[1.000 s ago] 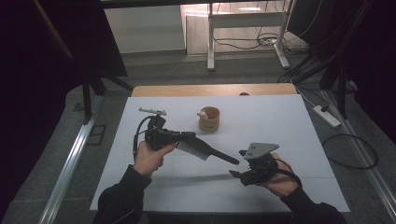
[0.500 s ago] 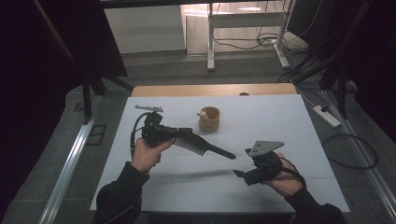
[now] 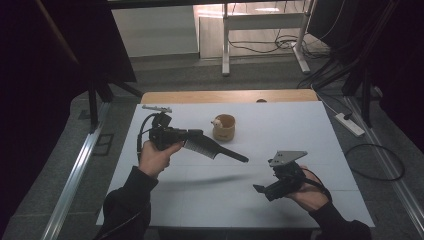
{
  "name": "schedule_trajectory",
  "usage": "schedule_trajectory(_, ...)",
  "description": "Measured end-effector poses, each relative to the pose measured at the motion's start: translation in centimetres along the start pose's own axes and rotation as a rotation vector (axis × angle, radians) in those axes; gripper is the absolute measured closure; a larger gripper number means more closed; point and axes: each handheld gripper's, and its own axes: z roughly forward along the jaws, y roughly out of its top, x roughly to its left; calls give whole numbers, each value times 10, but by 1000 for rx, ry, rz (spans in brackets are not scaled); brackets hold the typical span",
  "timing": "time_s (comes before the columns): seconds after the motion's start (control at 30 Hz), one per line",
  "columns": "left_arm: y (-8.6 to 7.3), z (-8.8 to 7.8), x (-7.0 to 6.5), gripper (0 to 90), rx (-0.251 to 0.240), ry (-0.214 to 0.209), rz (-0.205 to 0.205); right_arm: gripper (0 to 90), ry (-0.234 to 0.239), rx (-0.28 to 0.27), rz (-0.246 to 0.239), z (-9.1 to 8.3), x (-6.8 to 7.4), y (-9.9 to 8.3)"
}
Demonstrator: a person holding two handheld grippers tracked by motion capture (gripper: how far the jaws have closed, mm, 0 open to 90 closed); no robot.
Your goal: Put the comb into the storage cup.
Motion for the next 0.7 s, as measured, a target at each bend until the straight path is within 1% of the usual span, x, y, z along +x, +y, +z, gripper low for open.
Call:
schedule_trajectory(0.2, 6, -5, 3, 834, -11, 15, 1, 0, 1, 1, 10, -3, -2, -3)
schedule_trajectory(0.53, 15, -14, 7, 835, -28, 34, -4, 0, -18, 9, 66, -11, -8, -11)
schedule_trajectory(0.7, 20, -17, 9, 834, -32, 41, -6, 0, -20, 9, 77, -14, -10, -15)
